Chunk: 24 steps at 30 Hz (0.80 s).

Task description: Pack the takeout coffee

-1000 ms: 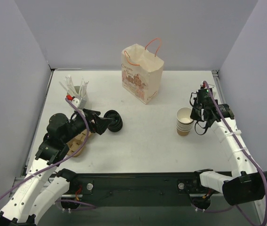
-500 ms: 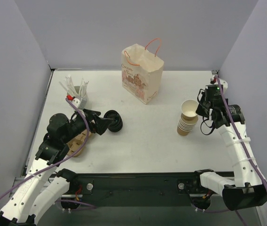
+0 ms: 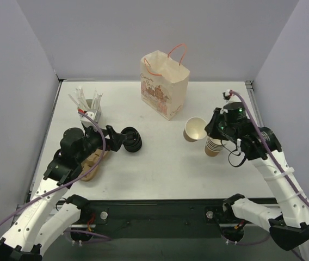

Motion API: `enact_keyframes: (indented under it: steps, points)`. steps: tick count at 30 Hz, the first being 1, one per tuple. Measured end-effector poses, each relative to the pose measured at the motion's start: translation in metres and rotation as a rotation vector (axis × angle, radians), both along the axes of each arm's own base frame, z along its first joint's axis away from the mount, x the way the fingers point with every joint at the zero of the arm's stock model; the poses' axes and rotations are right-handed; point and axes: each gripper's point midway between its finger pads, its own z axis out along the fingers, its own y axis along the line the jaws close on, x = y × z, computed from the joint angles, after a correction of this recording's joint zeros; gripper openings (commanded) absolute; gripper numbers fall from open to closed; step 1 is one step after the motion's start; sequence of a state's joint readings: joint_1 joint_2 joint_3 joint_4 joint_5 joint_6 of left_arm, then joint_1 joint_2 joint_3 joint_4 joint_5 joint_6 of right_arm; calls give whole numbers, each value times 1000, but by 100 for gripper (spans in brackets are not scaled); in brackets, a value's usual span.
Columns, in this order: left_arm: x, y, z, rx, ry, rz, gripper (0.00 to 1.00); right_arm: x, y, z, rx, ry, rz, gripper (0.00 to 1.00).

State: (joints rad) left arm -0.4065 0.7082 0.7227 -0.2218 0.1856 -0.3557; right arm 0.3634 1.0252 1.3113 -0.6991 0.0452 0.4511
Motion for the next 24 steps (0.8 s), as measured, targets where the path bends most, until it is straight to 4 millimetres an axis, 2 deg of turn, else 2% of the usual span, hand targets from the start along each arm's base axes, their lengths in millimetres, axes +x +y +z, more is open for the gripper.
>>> enact_keyframes:
  steps: [3,5,9,12,18,24]
  points:
    - [6,9,-14,42,54,58,92,-11,37,-24,5,49,104,1]
    - [10,13,-20,65,81,87,89,-16,57,-50,-4,99,148,1]
    - [13,14,-30,112,121,108,88,-25,82,-103,-52,205,194,2]
    - [13,13,-35,134,137,104,88,-29,97,-134,-92,259,217,2]
    - [11,13,-38,147,145,101,87,-32,118,-163,-99,267,237,2]
    - [13,8,-45,172,175,90,82,-31,122,-181,-108,275,213,9]
